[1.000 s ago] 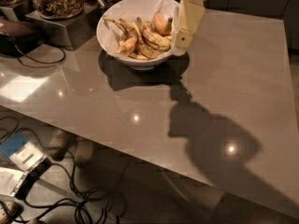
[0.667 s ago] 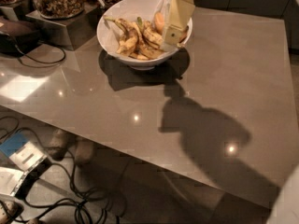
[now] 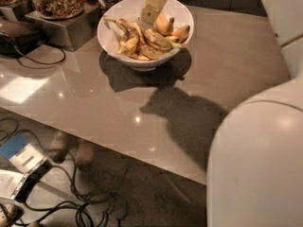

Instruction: Pick banana from white bowl

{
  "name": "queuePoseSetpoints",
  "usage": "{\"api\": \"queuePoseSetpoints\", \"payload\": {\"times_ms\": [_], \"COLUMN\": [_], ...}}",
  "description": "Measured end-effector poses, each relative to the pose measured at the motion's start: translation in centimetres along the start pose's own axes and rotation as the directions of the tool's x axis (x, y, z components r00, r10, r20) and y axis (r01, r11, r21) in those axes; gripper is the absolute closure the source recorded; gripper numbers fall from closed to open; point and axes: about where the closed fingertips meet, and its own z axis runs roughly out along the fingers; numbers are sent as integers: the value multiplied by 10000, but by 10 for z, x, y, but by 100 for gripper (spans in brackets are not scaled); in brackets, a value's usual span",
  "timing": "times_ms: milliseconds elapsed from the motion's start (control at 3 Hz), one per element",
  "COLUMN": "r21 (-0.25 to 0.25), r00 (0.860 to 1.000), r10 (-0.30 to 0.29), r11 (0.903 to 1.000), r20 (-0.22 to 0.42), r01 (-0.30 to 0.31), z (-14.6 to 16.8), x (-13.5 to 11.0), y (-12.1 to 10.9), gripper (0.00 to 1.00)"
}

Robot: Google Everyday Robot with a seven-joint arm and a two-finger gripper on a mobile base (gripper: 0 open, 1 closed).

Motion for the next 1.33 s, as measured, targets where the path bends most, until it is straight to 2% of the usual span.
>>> {"api": "queuePoseSetpoints", "payload": {"times_ms": [667,1333], "r21": [371,894], "r00": [9943,9719], "r10": [1032,1969], "r11": [9941,9784], "r20": [-279,-1293], "r01": [-1021,-1863], "z": [25,56], "x": [-18,-10], "y": [-31,-52], "gripper": [29,40]}}
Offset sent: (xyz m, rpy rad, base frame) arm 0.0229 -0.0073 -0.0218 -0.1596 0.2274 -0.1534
